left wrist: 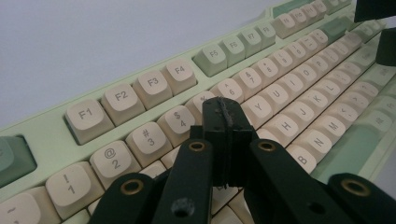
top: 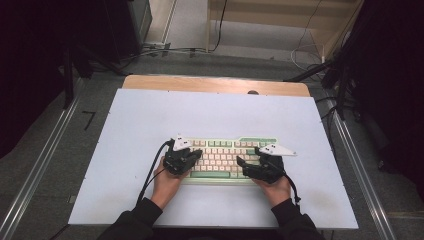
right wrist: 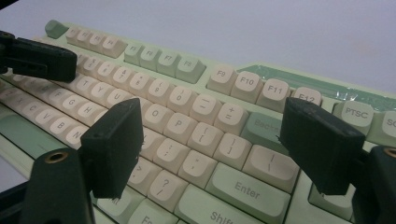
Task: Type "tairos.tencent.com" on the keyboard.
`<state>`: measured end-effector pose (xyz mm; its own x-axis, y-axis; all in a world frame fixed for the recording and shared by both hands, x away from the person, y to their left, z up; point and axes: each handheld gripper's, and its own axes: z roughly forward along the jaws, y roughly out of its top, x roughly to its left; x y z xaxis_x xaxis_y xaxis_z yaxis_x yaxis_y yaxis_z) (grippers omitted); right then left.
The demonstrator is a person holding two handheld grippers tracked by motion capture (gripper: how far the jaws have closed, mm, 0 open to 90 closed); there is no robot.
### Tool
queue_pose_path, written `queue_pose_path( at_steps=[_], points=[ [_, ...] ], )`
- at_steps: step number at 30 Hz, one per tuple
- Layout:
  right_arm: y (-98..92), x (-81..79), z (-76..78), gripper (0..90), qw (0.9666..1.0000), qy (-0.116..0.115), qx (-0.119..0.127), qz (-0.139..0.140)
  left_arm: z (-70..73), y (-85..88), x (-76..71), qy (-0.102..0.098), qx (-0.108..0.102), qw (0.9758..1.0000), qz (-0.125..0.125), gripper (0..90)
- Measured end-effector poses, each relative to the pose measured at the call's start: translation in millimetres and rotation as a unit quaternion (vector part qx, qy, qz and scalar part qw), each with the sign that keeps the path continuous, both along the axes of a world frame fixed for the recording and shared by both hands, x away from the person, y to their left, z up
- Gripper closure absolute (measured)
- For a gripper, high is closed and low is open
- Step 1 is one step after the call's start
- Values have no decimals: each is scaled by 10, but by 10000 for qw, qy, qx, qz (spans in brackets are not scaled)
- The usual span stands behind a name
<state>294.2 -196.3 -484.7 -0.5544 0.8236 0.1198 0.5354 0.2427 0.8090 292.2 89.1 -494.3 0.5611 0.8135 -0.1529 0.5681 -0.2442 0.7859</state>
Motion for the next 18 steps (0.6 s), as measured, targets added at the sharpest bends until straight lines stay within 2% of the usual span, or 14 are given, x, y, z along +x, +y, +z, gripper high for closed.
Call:
queue_pose_path(
  at_steps=[3, 7, 10, 11, 12, 13, 15, 18],
  points=[
    [6, 2, -7, 197, 10000, 30, -12, 14, 3, -6, -4, 9, -24, 10000, -3, 900],
    [2, 0, -3, 197, 10000, 23, -5, 7, 68, 48, -25, -119, -266, 9996, 55, 900],
    [-8, -1, 2, 196, 10000, 8, 30, -8, 122, 100, -44, -290, -444, 9985, 140, 630],
    [-8, -1, 2, 196, 10000, 8, 30, -8, 139, 113, -52, -353, -444, 9982, 171, 630],
    [-10, -1, 4, 193, 10000, 14, 47, -13, 153, 120, -62, -423, -428, 9980, 216, 469],
    [-10, -1, 4, 193, 10000, 14, 47, -13, 166, 126, -71, -457, -434, 9977, 239, 469],
    [-12, -2, 6, 191, 10000, 7, 59, -16, 185, 137, -76, -440, -412, 9977, 299, 376],
    [-15, -1, 13, 191, 9999, 33, 100, -25, 193, 151, -82, -373, -363, 9981, 338, 308]
  ],
)
